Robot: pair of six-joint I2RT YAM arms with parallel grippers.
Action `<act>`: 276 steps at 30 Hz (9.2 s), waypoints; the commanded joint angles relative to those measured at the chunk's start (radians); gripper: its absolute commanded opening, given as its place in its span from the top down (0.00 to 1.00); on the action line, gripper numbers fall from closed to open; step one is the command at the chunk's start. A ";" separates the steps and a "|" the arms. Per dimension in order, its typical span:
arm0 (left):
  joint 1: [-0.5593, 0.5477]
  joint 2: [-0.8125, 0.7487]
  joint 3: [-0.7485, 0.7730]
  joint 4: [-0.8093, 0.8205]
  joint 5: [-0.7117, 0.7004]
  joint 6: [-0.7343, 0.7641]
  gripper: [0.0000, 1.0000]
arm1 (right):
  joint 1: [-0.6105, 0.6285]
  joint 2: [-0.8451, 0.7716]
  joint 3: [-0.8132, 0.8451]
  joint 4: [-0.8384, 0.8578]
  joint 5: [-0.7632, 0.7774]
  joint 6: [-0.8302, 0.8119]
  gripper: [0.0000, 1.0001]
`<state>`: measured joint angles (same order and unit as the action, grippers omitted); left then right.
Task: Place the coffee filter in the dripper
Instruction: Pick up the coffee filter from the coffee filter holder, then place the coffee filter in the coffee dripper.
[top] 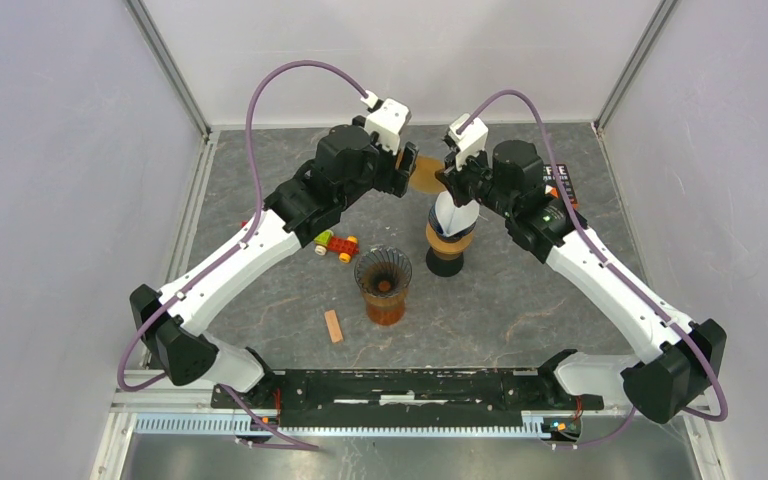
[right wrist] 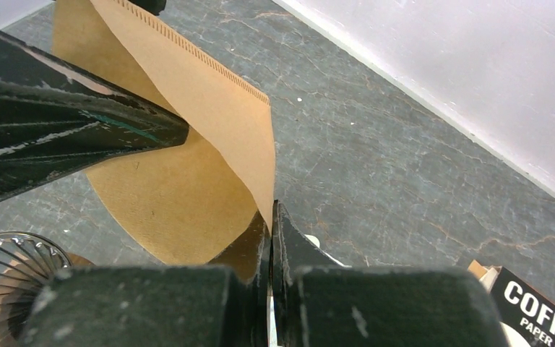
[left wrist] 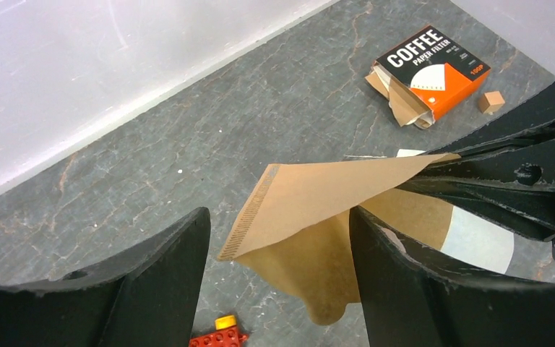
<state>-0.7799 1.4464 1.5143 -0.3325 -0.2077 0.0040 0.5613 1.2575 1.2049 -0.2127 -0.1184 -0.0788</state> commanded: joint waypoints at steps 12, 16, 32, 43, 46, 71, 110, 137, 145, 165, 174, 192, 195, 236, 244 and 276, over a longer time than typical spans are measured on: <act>-0.001 -0.025 0.053 -0.011 0.019 0.112 0.28 | 0.017 -0.026 0.027 0.005 0.070 -0.069 1.00; -0.001 -0.019 0.067 -0.020 0.025 0.124 0.25 | 0.023 -0.025 0.034 -0.001 0.080 -0.081 1.00; 0.000 0.006 0.081 -0.068 0.040 0.131 0.36 | 0.032 -0.032 0.037 -0.002 0.098 -0.085 1.00; 0.000 -0.009 0.066 -0.074 0.001 0.133 0.37 | 0.031 -0.035 0.041 -0.001 0.110 -0.082 1.00; -0.001 0.000 0.070 -0.063 -0.002 0.129 0.47 | 0.030 -0.031 0.041 -0.002 0.103 -0.082 1.00; -0.001 0.005 0.079 -0.083 0.058 0.096 0.98 | 0.030 -0.026 0.053 -0.001 0.072 -0.070 1.00; -0.002 -0.101 0.071 -0.323 0.148 0.066 0.98 | 0.017 -0.032 0.065 -0.011 -0.247 -0.103 0.13; 0.007 -0.059 0.302 -1.042 0.482 0.206 0.98 | -0.054 -0.171 0.036 -0.213 -0.706 -0.431 0.02; 0.090 0.000 0.285 -1.029 0.544 0.141 0.98 | -0.054 -0.181 0.027 -0.240 -0.744 -0.463 0.02; 0.157 0.097 0.224 -0.976 0.594 0.107 0.97 | 0.022 -0.175 0.028 -0.371 -0.747 -0.614 0.05; 0.156 0.130 0.222 -0.964 0.539 0.136 0.87 | 0.144 -0.153 0.022 -0.454 -0.651 -0.709 0.07; 0.156 0.144 0.254 -0.969 0.505 0.158 0.74 | 0.444 -0.018 0.032 -0.520 -0.310 -0.832 0.07; 0.156 0.146 0.253 -0.971 0.504 0.163 0.73 | 0.468 0.010 0.048 -0.531 -0.270 -0.842 0.07; 0.113 0.110 0.099 -0.897 0.535 0.166 0.35 | 0.566 0.139 0.063 -0.509 -0.102 -0.800 0.10; 0.105 0.136 0.106 -0.893 0.523 0.180 0.34 | 0.567 0.149 0.060 -0.524 -0.084 -0.816 0.10; 0.039 0.189 0.067 -0.866 0.409 0.192 0.31 | 0.575 0.145 -0.007 -0.500 -0.015 -0.839 0.10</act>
<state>-0.7341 1.6299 1.5799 -1.2228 0.2138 0.1528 1.1324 1.4193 1.2133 -0.7414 -0.1440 -0.8997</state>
